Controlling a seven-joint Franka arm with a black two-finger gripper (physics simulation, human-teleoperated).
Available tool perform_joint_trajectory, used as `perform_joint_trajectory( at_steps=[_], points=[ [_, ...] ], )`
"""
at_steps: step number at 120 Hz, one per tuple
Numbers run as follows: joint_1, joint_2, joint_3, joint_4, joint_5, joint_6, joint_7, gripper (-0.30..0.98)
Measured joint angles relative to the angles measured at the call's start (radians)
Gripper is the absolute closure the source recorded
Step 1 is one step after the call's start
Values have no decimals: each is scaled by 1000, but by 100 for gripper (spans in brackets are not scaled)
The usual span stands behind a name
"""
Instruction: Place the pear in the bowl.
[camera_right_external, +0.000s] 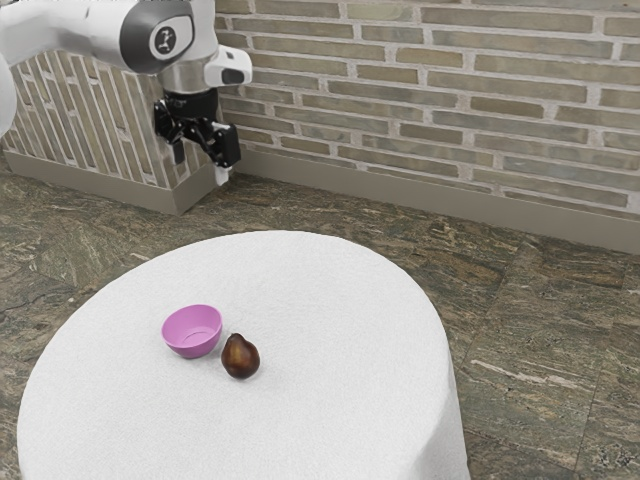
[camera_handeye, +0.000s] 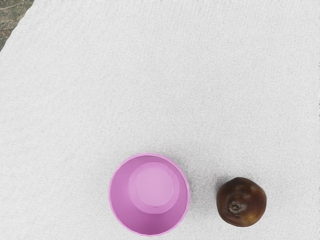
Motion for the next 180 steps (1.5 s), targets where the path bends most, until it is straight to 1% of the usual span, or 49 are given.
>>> perform_joint_trajectory(
  at_steps=[18,28,36,54,67,76,81,96,105,113,138,152,180],
  points=[
    [0,26,-1,-15,-10,42,1,0],
    [-8,69,-2,-31,-19,60,2,0],
    [-7,109,-3,-33,-59,70,2,0],
    [-8,202,-3,-49,-200,99,3,0],
    [-32,190,5,-173,-290,168,1,0],
    [-50,160,13,-257,-323,216,-3,0],
    [-77,145,34,-300,-334,242,-6,0],
    [-182,95,138,-424,-348,302,-16,0],
    [-284,76,232,-478,-341,332,-21,0],
    [-322,73,267,-514,-332,359,-25,0],
    [-321,82,280,-582,-322,432,-35,0],
    [-323,96,277,-594,-322,466,-39,0],
    [-304,148,252,-604,-343,506,-45,0]
  ],
)
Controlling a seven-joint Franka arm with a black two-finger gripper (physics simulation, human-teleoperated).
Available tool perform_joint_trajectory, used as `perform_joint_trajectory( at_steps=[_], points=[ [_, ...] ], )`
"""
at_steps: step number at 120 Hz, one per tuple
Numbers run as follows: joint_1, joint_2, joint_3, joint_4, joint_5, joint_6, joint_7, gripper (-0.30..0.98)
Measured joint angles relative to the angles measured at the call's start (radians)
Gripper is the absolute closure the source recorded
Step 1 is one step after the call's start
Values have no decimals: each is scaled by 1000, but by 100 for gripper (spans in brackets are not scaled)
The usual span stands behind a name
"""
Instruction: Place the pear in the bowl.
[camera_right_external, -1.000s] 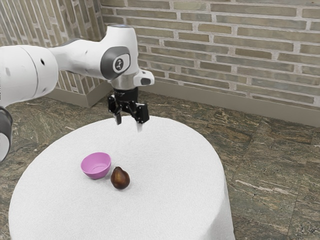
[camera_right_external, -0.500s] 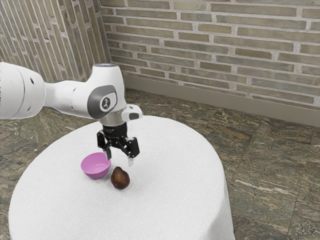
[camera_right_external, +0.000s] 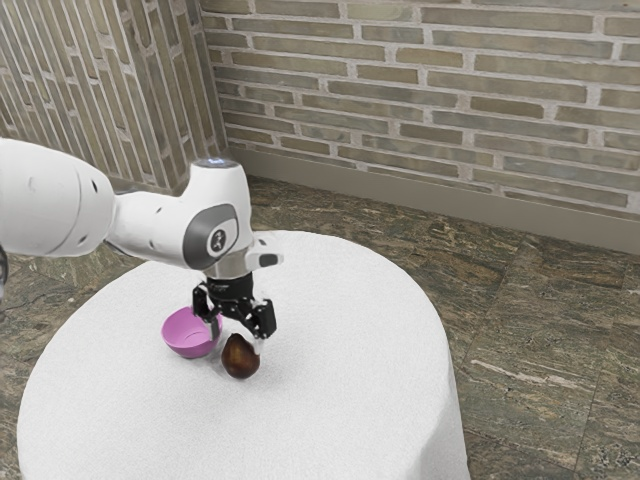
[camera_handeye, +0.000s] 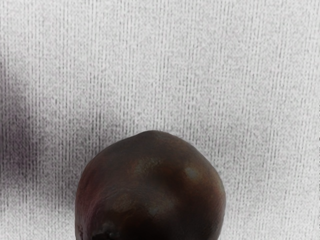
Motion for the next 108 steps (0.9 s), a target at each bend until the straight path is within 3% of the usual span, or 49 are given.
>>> perform_joint_trajectory(
  at_steps=[28,52,108],
  points=[
    [33,28,-29,-31,-26,20,-3,0],
    [106,54,-106,-24,-34,88,-3,1],
    [142,67,-146,-25,-50,142,-3,21]
  ],
)
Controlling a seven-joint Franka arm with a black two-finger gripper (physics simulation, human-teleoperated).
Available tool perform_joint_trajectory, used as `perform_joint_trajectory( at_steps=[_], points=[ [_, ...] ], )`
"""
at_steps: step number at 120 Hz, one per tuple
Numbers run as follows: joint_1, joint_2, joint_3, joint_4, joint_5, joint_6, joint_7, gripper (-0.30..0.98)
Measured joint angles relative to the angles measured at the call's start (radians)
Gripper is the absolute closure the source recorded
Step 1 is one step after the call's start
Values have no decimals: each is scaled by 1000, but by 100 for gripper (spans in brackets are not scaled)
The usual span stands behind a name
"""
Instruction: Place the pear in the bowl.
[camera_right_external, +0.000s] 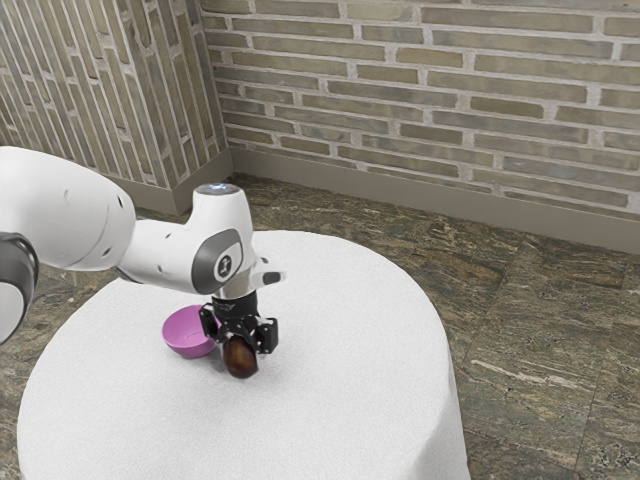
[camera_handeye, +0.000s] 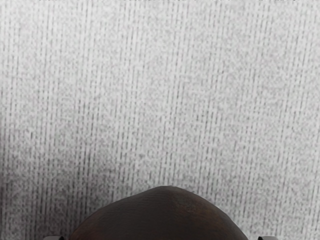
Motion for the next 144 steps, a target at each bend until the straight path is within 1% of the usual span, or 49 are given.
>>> perform_joint_trajectory(
  at_steps=[34,52,64,92,108,133,144],
  points=[
    [6,12,-9,0,-1,7,-5,22],
    [6,13,-10,0,0,9,-7,28],
    [5,12,-10,0,2,10,-11,29],
    [-5,-45,9,2,13,2,-18,30],
    [-4,-70,47,44,23,-1,-18,30],
    [-3,-114,149,55,75,-51,-17,29],
    [11,-112,171,55,95,-73,-16,29]
  ],
)
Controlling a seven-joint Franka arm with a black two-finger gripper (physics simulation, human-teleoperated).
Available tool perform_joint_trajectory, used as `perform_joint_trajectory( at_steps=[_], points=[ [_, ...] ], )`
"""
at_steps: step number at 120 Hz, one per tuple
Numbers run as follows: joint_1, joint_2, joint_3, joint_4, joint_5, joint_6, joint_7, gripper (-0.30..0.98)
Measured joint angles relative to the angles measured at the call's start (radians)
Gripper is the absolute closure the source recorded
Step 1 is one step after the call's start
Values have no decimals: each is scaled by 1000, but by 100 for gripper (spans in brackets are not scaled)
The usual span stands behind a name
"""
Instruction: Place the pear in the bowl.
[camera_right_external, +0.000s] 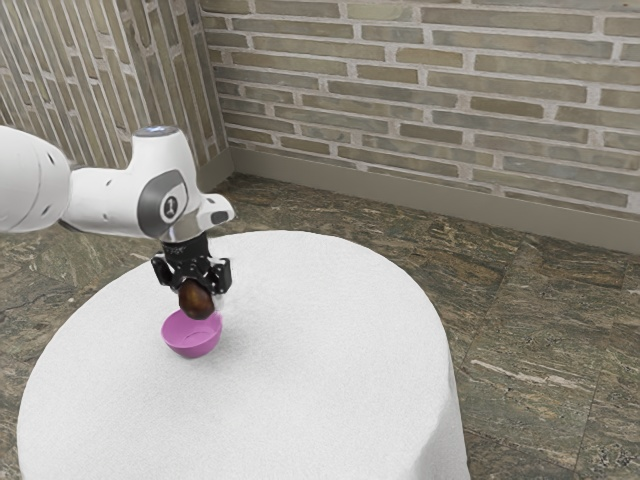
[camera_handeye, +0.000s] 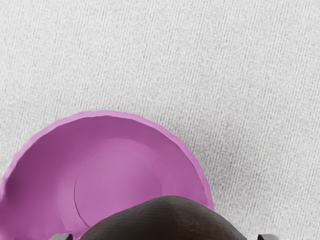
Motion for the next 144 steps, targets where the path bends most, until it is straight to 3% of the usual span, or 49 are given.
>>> perform_joint_trajectory(
  at_steps=[32,68,88,116,144],
  points=[
    [68,103,-14,34,10,-24,3,28],
    [133,120,-91,48,5,-27,14,9],
    [9,26,-13,69,22,-72,19,4],
    [-110,-40,11,294,137,-176,24,1],
    [-140,-54,-1,531,188,-312,26,1]
  ],
)
